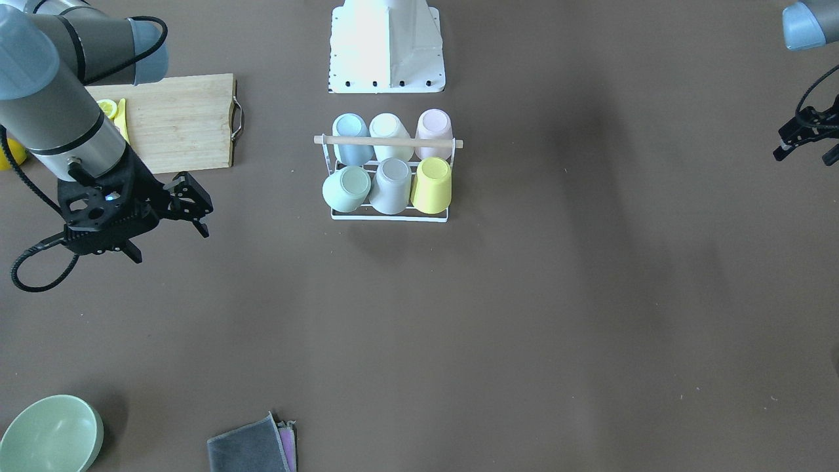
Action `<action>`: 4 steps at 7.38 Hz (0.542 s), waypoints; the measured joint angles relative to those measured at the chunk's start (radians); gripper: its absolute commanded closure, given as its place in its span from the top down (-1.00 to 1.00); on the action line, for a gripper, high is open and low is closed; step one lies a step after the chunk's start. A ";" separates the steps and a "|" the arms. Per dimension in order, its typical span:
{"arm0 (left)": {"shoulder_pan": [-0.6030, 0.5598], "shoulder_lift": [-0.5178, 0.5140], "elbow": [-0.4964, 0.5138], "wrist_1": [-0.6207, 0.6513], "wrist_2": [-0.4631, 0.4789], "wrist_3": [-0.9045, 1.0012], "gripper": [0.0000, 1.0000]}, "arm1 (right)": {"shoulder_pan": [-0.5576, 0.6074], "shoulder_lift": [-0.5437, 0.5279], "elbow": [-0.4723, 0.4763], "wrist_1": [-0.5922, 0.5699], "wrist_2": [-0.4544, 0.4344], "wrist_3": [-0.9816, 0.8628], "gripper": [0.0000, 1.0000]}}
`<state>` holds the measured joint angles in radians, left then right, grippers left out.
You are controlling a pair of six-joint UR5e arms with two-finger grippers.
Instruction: Place cup on cup holder
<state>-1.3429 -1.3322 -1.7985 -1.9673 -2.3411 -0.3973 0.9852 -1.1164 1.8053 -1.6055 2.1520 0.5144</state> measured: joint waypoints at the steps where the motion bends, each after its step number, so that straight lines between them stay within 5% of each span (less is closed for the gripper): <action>1: -0.030 -0.020 0.000 0.116 -0.025 0.000 0.96 | 0.039 -0.025 0.003 -0.086 0.052 -0.004 1.00; 4: -0.070 -0.051 0.000 0.276 -0.037 0.000 0.96 | 0.160 -0.203 0.056 -0.196 0.145 -0.019 1.00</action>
<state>-1.4127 -1.3835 -1.7986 -1.6914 -2.3784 -0.3973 1.1456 -1.3191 1.8618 -1.8017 2.2968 0.4951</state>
